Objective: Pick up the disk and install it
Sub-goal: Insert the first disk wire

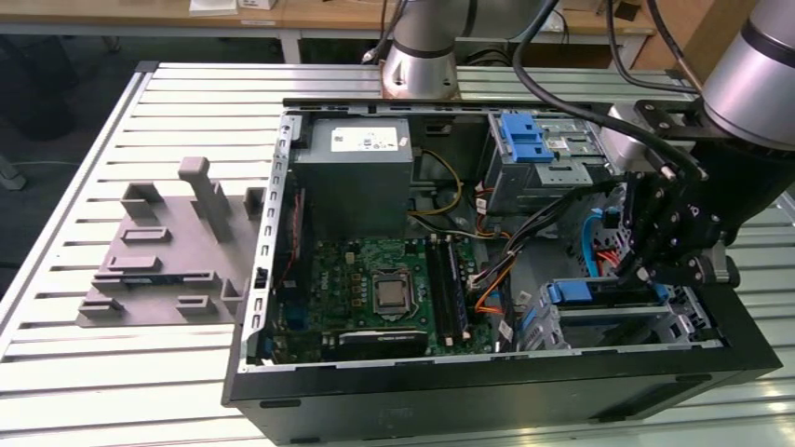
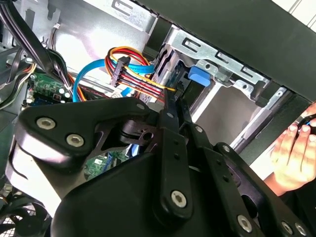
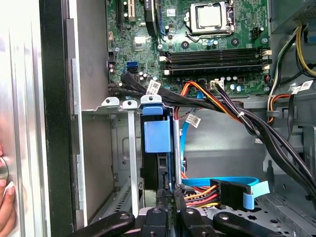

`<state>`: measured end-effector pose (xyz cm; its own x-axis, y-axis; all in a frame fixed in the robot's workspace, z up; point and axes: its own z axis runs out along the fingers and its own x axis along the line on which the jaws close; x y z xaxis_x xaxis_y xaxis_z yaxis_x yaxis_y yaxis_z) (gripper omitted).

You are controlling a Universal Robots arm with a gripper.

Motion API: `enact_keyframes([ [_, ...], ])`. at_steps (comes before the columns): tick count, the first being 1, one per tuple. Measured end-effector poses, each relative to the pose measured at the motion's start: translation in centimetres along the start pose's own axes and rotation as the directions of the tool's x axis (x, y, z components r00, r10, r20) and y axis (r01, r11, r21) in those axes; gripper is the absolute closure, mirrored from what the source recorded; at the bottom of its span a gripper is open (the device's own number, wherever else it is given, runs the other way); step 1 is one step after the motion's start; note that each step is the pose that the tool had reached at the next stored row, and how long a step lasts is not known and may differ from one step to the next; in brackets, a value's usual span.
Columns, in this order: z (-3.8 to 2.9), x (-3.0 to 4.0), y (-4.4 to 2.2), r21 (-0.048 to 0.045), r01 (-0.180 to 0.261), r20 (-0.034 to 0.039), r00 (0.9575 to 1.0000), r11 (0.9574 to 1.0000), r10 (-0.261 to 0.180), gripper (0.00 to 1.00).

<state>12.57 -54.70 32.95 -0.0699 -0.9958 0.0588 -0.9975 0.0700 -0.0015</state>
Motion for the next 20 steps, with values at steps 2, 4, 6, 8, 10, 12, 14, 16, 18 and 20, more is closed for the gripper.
enact_keyframes([
  [2,0.02,0.0,-0.01,-0.0003,0.0,0.0001,1.0,1.0,0.0,0.84],
  [4,0.02,0.0,-0.01,-0.0003,0.0,0.0001,1.0,1.0,0.0,0.84],
  [6,0.02,0.0,-0.01,-0.0004,0.0,0.0002,1.0,1.0,0.0,0.84],
  [8,0.02,0.0,-0.01,-0.0004,0.0,0.0001,1.0,1.0,0.0,0.84],
  [10,0.02,0.0,-0.02,-0.0004,0.0,0.0001,1.0,1.0,0.0,0.84],
  [12,0.03,0.0,-0.02,-0.0005,0.0,0.0003,1.0,1.0,0.0,0.84],
  [14,0.04,0.0,-0.02,-0.0006,0.0,0.0005,1.0,1.0,0.0,0.82],
  [16,0.04,0.0,-0.02,-0.0006,0.0,0.0004,1.0,1.0,0.0,0.76],
  [18,-0.1,0.01,-0.02,-0.0005,0.0,0.0001,1.0,1.0,0.0,0.76],
  [20,-0.37,0.02,-0.02,-0.0005,0.0,0.0002,1.0,1.0,0.0,0.76],
])
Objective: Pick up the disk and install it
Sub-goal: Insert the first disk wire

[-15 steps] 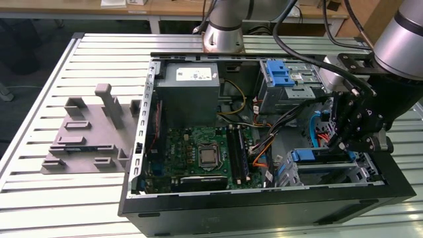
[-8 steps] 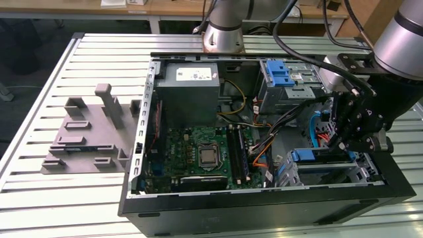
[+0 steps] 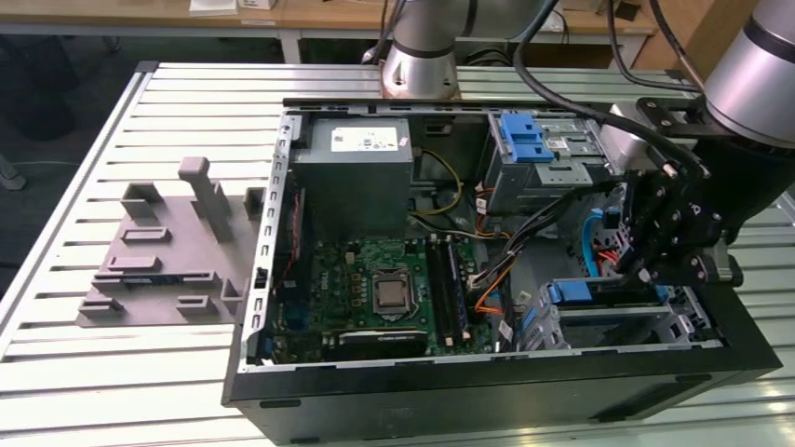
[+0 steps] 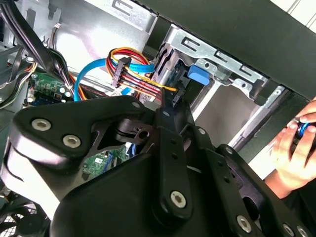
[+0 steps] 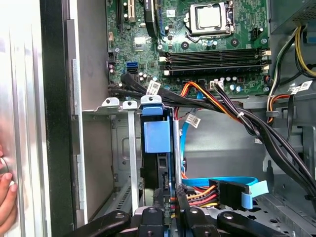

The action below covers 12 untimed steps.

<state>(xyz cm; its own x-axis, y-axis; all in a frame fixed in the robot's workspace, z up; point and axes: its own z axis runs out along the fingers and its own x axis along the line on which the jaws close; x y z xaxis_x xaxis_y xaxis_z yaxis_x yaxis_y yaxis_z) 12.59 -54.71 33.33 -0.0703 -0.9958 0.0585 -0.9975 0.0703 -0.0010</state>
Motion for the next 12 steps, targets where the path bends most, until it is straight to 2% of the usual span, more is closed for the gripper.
enact_keyframes([
  [4,-0.54,0.03,0.0,-0.0006,0.0,-0.0002,1.0,1.0,0.0,0.76],
  [5,-0.55,0.03,-0.01,-0.0009,0.0,0.0,1.0,1.0,0.0,0.78],
  [6,-0.55,0.03,-0.01,-0.0011,0.0,0.0001,1.0,1.0,0.0,0.84],
  [7,-0.55,0.02,-0.02,-0.0012,0.0,0.0001,1.0,1.0,0.0,0.84],
  [8,-0.56,0.02,-0.05,-0.0013,0.0,0.0,1.0,1.0,0.0,0.89],
  [12,-0.5,0.11,-0.2,-0.0015,0.0,0.0009,1.0,1.0,0.0,0.89],
])
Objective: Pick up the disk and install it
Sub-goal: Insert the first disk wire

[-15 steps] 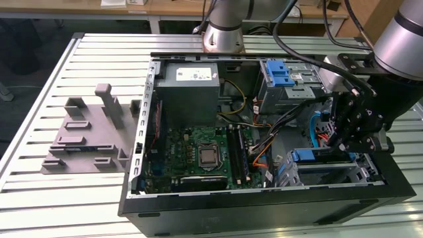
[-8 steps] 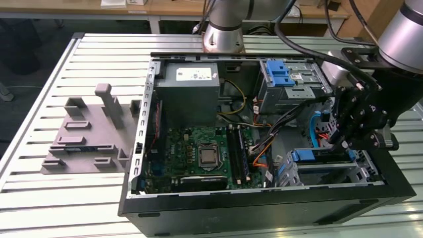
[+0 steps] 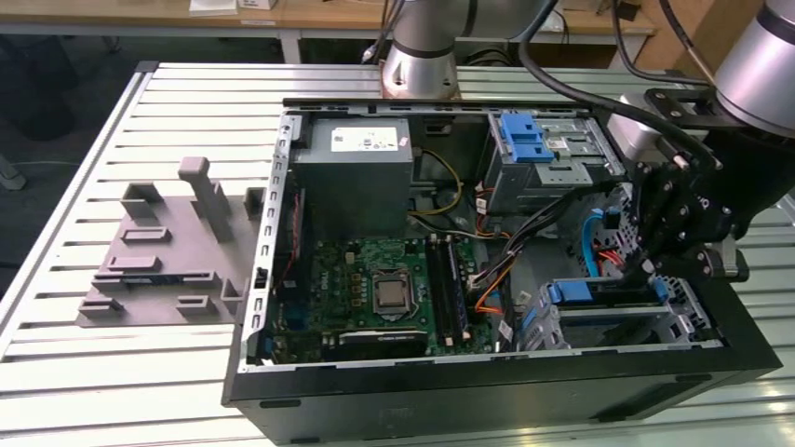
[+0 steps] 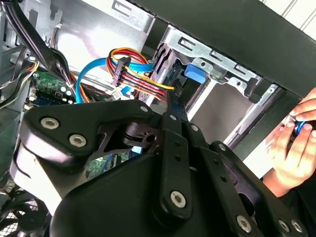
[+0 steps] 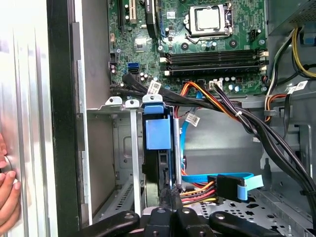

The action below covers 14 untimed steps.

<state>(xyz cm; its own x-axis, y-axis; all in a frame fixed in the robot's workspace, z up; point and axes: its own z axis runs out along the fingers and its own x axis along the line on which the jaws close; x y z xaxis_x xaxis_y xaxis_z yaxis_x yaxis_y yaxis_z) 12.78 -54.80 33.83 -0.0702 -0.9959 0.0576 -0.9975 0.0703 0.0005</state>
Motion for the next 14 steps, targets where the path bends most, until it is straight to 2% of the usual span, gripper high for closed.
enact_keyframes([
  [7,0.32,0.06,-0.06,-0.0002,0.0,0.0025,1.0,1.0,0.0,0.89],
  [14,0.46,0.05,-0.16,-0.0009,0.0,0.0124,0.9999,1.0,0.0,0.89],
])
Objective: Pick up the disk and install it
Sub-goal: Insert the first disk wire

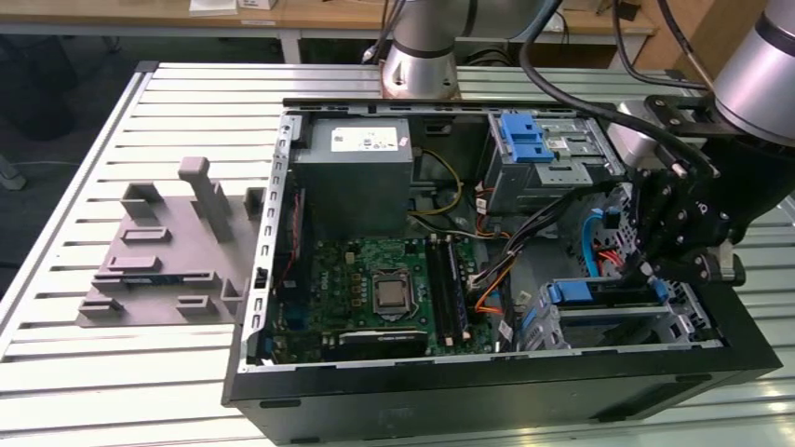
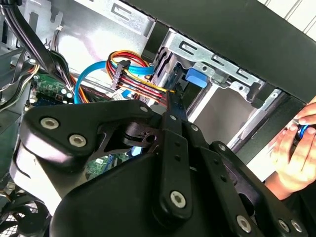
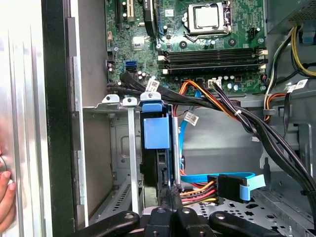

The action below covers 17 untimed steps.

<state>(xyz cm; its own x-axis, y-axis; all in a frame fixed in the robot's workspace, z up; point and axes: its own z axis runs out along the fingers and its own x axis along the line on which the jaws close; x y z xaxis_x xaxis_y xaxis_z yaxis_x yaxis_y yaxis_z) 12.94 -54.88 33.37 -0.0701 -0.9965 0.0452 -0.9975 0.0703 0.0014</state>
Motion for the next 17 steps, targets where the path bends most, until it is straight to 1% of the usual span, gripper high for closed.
enact_keyframes([
  [2,0.03,0.0,-0.01,-0.0003,0.0,0.0043,1.0,1.0,0.0,0.89],
  [3,0.04,-0.01,-0.01,-0.0003,0.0,0.0051,1.0,1.0,0.0,0.89],
  [5,-0.01,0.0,-0.02,-0.0003,0.0,0.0054,1.0,1.0,0.0,0.89],
  [11,-0.67,0.03,-0.02,-0.0003,0.0,0.0052,1.0,1.0,0.0,0.89],
  [17,-0.69,0.03,-0.02,-0.0003,0.0,0.0052,1.0,1.0,0.0,0.89],
])
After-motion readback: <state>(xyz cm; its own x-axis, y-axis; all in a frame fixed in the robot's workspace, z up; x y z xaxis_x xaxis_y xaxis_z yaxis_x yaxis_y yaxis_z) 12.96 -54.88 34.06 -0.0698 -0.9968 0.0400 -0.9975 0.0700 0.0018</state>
